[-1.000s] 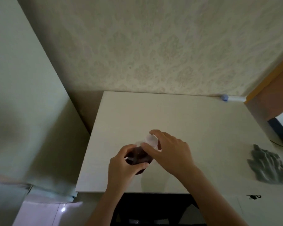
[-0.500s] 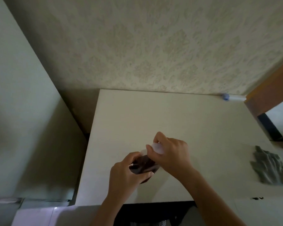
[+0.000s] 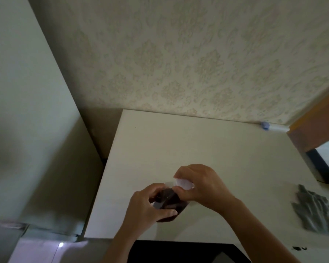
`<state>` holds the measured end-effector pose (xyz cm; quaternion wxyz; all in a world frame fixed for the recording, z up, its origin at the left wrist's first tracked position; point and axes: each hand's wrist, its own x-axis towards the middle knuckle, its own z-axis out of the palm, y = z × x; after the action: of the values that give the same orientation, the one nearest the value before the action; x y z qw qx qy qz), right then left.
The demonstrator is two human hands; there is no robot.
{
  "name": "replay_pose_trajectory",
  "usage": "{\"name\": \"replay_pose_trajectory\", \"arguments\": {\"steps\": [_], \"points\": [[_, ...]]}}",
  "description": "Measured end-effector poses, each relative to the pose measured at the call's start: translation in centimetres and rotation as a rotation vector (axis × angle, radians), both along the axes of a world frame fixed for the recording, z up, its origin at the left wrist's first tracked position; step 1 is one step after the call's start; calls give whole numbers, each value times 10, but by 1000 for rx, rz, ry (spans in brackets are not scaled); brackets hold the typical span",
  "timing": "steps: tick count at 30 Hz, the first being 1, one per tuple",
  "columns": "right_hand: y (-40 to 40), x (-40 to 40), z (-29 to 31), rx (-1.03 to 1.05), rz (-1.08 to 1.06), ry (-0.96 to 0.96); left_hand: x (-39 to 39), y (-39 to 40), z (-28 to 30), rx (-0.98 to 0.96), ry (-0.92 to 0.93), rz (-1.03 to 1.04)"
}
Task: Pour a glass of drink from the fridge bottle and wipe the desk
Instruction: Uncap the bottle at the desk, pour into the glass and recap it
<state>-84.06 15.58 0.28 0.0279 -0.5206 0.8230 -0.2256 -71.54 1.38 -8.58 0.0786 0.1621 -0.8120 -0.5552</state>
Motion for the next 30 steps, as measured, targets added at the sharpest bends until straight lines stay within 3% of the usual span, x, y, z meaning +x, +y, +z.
{"name": "replay_pose_trajectory", "arguments": {"steps": [4, 12, 20, 26, 30], "points": [[18, -9, 8, 71, 47, -38, -3, 6, 4, 16, -18, -29], [24, 6, 7, 171, -336, 10, -7, 34, 10, -2, -11, 9], [46, -2, 10, 78, 19, -37, -2, 35, 14, -58, -22, -25], [51, -9, 14, 158, 185, 11, -3, 38, 19, 38, -29, -40], [54, -15, 23, 189, 242, -95, -8, 34, 17, 94, -46, -22]]}}
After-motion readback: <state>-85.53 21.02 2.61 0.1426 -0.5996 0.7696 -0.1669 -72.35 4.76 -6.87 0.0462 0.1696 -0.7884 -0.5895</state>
